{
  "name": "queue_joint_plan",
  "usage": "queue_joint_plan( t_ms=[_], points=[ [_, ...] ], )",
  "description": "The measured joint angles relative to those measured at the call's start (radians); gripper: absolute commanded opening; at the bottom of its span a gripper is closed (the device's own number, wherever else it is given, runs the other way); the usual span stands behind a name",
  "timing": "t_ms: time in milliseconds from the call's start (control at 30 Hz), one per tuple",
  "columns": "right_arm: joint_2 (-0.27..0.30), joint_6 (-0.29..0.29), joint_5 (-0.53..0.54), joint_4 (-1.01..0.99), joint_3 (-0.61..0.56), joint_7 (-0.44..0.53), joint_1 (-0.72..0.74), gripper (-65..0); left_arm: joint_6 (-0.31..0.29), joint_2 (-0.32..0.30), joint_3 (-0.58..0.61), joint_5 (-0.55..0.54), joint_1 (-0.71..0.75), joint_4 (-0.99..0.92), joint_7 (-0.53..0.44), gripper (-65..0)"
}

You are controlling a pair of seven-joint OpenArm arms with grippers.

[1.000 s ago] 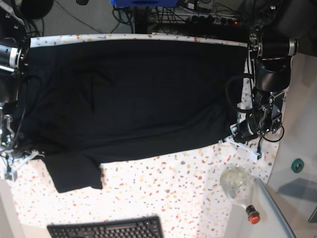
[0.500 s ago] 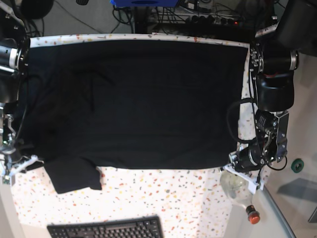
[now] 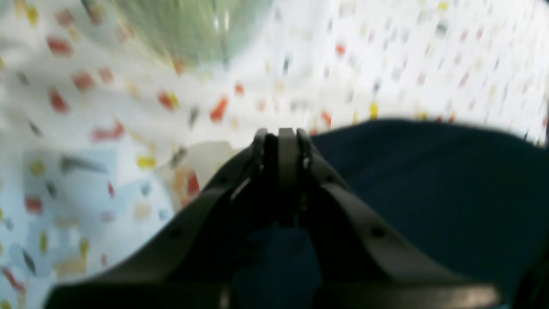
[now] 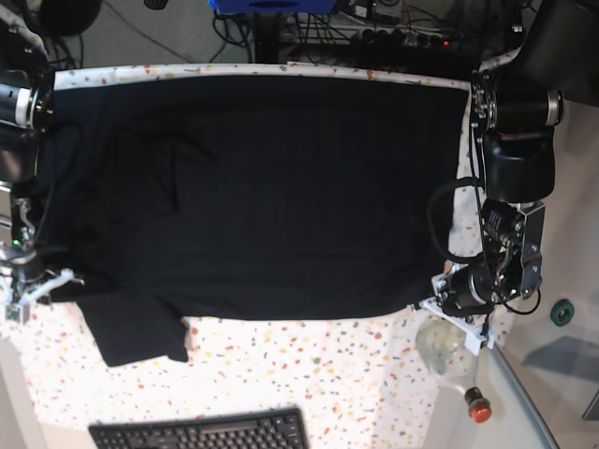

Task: Layout the t-shirt on the table in an organized manner, then fold the t-shirt properly
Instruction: 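Lift the shirt edge with both grippers and fold it toward the collar, then lay the folded edge down and open both grippers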

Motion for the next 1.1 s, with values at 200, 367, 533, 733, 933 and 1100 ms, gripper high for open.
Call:
queue_joint_plan(
  t_ms=[200,367,533,733,933,1100],
  points=[
    [0.016,0.095,-0.003,0.0,0.0,-0.027,-0.016,-65.0,-0.004,-0.014,0.0,-0.007,0.105,0.227,0.075,-65.0],
    [0.011,0.153,-0.005,0.139,-0.002,-0.154,-0.049,-65.0,-0.004,-0.023,0.001,-0.002,0.152,0.296,0.127,-65.0],
    [0.013,0.155,-0.004,0.305,0.0,-0.314,-0.076,-65.0,-0.015,-0.014,-0.044,-0.011,0.181,0.377,0.172,-65.0],
    [0.013,0.159,-0.007,0.442,0.001,-0.467,-0.139,-65.0,-0.091,-0.019,-0.136,0.004,0.236,0.483,0.275,-65.0],
    [0.012,0.159,-0.002,0.625,0.003,-0.616,-0.221,-65.0,-0.095,-0.034,-0.136,-0.01,0.332,0.539,0.284,-65.0],
    [0.012,0.162,-0.003,0.738,0.005,-0.745,-0.293,-65.0,-0.094,-0.055,-0.139,0.0,0.355,0.546,0.279,-65.0]
  ],
)
